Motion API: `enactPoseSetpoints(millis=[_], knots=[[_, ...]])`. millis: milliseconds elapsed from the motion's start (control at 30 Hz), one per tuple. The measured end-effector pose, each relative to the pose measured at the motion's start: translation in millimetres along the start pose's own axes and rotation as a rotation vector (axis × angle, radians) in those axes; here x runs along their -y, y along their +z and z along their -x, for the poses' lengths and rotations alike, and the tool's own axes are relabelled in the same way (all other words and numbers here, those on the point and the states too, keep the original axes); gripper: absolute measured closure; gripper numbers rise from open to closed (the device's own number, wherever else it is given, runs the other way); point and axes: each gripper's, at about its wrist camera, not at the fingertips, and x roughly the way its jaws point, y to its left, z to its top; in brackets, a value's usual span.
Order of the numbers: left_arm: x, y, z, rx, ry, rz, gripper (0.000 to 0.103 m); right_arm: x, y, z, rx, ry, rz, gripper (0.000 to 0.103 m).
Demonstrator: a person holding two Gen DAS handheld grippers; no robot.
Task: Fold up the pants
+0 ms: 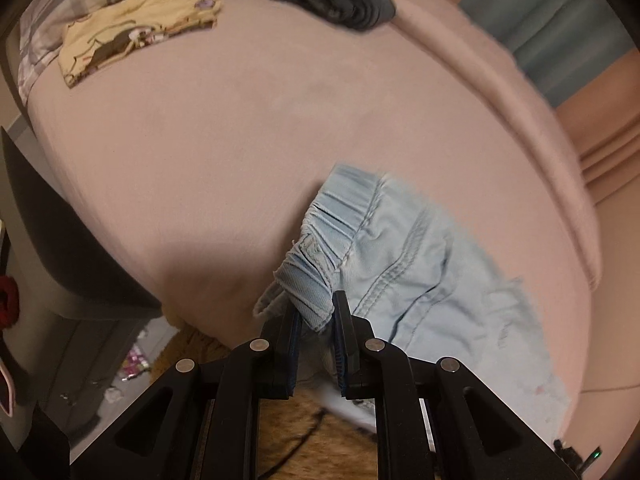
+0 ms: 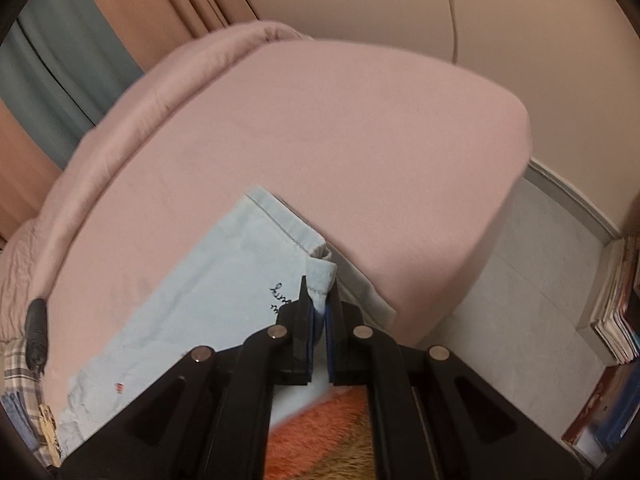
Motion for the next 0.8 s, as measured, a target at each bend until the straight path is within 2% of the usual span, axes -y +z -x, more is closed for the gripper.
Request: enactPoseSetpoints(millis=[67, 167, 267, 300, 333, 400, 433, 500, 567, 667, 733, 800], knots=[[0, -4, -19, -0.006, 0.046, -0.052, 0.084, 3, -4, -23, -0.052, -0.026, 0.012, 0.097], [-1, -6, -14, 0.013, 0.039, -0.040, 0.085, -2, -4, -20, -0.041, -0.063, 0.045, 0.099], [1, -7, -9, 0.015, 0.035, -0.041, 0.085, -13, 4, -17, -0.057, -0.126, 0.074, 0.094], [3, -8, -6, 0.019, 0.038, -0.049, 0.084, -19, 5, -14, -0.051, -0.163, 0.087, 0.087], [5, -9, -4, 0.028, 0.049, -0.058, 0.084, -29, 5, -9, -0.037, -0.210, 0.111, 0.071], [10, -12, 7, 0.056, 0.045, -0.080, 0.080, -47, 6, 3, 0.010, -0.256, 0.170, 0.050], [12, -15, 13, 0.070, 0.038, -0.089, 0.077, -63, 4, 12, 0.031, -0.252, 0.216, 0.047], [12, -14, 27, 0.112, 0.013, -0.099, 0.057, -87, 1, 24, 0.048, -0.211, 0.277, 0.048], [14, -11, 41, 0.170, -0.007, -0.100, 0.046, -120, -7, 34, 0.063, -0.139, 0.343, 0.043], [22, -1, 57, 0.235, -0.091, -0.130, 0.043, -168, -29, 39, 0.041, -0.019, 0.444, 0.036], [30, 3, 56, 0.229, -0.148, -0.153, 0.043, -203, -51, 30, -0.028, 0.081, 0.519, 0.035], [35, 5, 50, 0.213, -0.194, -0.179, 0.043, -231, -76, 16, -0.108, 0.145, 0.585, 0.036]])
